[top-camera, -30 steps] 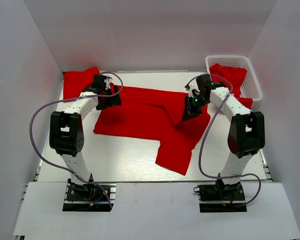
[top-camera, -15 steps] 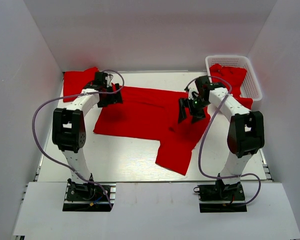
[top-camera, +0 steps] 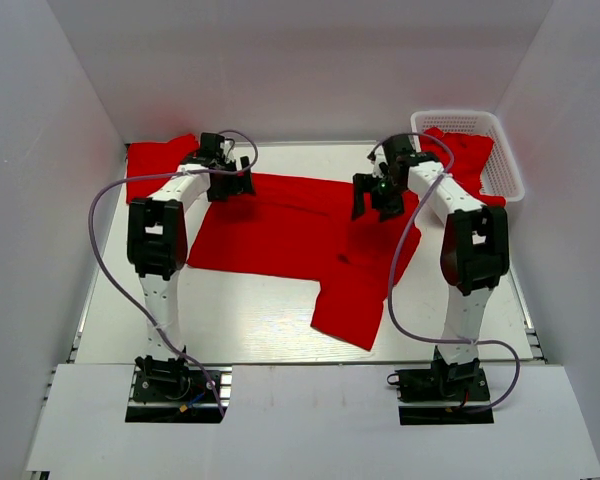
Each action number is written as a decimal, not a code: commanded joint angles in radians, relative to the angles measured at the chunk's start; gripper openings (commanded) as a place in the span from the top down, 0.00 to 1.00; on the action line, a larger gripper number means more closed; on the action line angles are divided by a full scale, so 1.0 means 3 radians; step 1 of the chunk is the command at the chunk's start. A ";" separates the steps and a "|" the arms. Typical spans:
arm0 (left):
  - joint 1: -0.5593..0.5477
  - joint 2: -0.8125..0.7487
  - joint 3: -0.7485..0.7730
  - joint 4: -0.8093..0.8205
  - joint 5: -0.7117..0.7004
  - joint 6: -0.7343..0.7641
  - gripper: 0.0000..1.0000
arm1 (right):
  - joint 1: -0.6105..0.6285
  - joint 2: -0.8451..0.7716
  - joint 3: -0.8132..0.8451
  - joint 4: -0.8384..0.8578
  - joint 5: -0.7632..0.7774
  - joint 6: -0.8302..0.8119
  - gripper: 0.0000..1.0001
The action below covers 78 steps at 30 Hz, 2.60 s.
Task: Fold and stack the t-shirts
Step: Fold the flattened tshirt in 1/3 of the way, then grap the side of the flattened tshirt closest away from the robot with both arms
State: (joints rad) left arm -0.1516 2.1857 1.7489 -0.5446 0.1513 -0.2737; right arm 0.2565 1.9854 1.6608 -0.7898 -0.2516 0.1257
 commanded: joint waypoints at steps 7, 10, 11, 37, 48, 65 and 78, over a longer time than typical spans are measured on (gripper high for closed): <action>0.0081 0.0195 0.0194 0.0271 0.0186 0.0043 0.00 | -0.0017 0.0285 -0.0319 0.0403 -0.0383 0.0245 0.10; 0.0081 0.0266 0.0158 0.0271 0.0155 0.0043 0.00 | -0.0057 0.0422 -0.0346 0.0434 -0.0338 0.0302 0.10; 0.0081 0.0297 0.0158 0.0271 0.0125 0.0043 0.00 | -0.0103 0.0494 -0.0336 0.0424 -0.0226 0.0342 0.10; 0.0296 0.0492 0.0490 0.0312 0.0564 -0.0034 0.00 | -0.0400 0.1175 0.1265 0.0081 0.0138 -0.0352 0.10; 0.0224 -0.0657 -0.0335 0.0031 0.0304 0.0003 0.00 | -0.0252 0.0015 0.0332 0.0429 -0.0046 -0.0445 0.10; 0.0270 -0.2219 -0.2818 0.0561 -0.0591 -0.0688 0.00 | -0.0201 -0.1755 -0.2078 0.1047 0.0246 0.0578 0.10; 0.0270 -0.1589 -0.2920 0.0716 -0.0254 -0.0642 0.87 | -0.0196 -0.1806 -0.2212 0.0910 0.0532 0.0701 0.10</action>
State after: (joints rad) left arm -0.0711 1.7031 0.9344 -0.3077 0.0307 -0.4706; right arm 0.2020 1.4788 1.0149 -0.5144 -0.1307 0.3080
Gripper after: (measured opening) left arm 0.173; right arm 0.899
